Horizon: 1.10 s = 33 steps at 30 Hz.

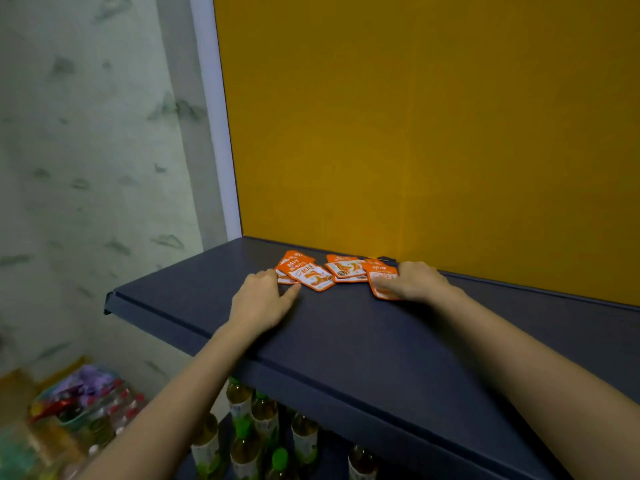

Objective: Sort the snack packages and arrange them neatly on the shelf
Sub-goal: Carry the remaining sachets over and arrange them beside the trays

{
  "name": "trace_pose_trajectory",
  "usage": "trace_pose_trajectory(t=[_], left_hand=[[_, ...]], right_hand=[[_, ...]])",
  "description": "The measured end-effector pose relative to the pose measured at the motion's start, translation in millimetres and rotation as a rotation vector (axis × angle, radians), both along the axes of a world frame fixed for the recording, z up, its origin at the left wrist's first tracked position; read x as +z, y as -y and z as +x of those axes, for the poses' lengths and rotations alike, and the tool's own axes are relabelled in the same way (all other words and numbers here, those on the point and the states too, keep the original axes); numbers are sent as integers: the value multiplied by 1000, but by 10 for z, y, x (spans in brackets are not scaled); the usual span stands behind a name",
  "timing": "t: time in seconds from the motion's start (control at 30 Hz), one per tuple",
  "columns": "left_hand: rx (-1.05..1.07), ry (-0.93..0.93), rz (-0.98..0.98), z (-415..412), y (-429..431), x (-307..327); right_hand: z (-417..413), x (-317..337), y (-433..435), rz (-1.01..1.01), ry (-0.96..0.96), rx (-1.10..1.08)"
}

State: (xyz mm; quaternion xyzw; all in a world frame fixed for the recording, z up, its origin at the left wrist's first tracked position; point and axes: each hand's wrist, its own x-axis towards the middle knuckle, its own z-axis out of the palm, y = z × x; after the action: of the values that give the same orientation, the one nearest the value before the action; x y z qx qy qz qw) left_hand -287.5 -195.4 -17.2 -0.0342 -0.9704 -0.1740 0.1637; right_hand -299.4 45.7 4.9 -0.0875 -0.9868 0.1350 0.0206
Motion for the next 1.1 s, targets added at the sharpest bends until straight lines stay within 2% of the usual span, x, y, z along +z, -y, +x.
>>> trace_pose_trajectory(t=[0.2,0.3,0.37,0.57,0.63,0.77,0.9,1.1], left_hand=[[-6,227,21,-694,-10,-69],[-79,256,-39,-958,28,-87],[-139,260,-10,-1128,69,-99],[-253,226,139,-1503,157,-47],[-252,308,213,-1611,173,2],[-347,514,485,-1716,185,106],[-436,556,741,-1792,238,141],[-467,677,793,-1918,310,162]], right_hand=[[-219,-86,90,77,-56,-76],[-271,-112,87,32,-62,-113],[-288,-98,91,-41,-56,-146],[-312,-82,149,-300,-30,-284],[-318,-79,174,-359,-39,-324],[-331,-92,227,-405,-58,-389],[-352,-107,243,-409,-84,-460],[-349,-112,235,-461,-130,-520]])
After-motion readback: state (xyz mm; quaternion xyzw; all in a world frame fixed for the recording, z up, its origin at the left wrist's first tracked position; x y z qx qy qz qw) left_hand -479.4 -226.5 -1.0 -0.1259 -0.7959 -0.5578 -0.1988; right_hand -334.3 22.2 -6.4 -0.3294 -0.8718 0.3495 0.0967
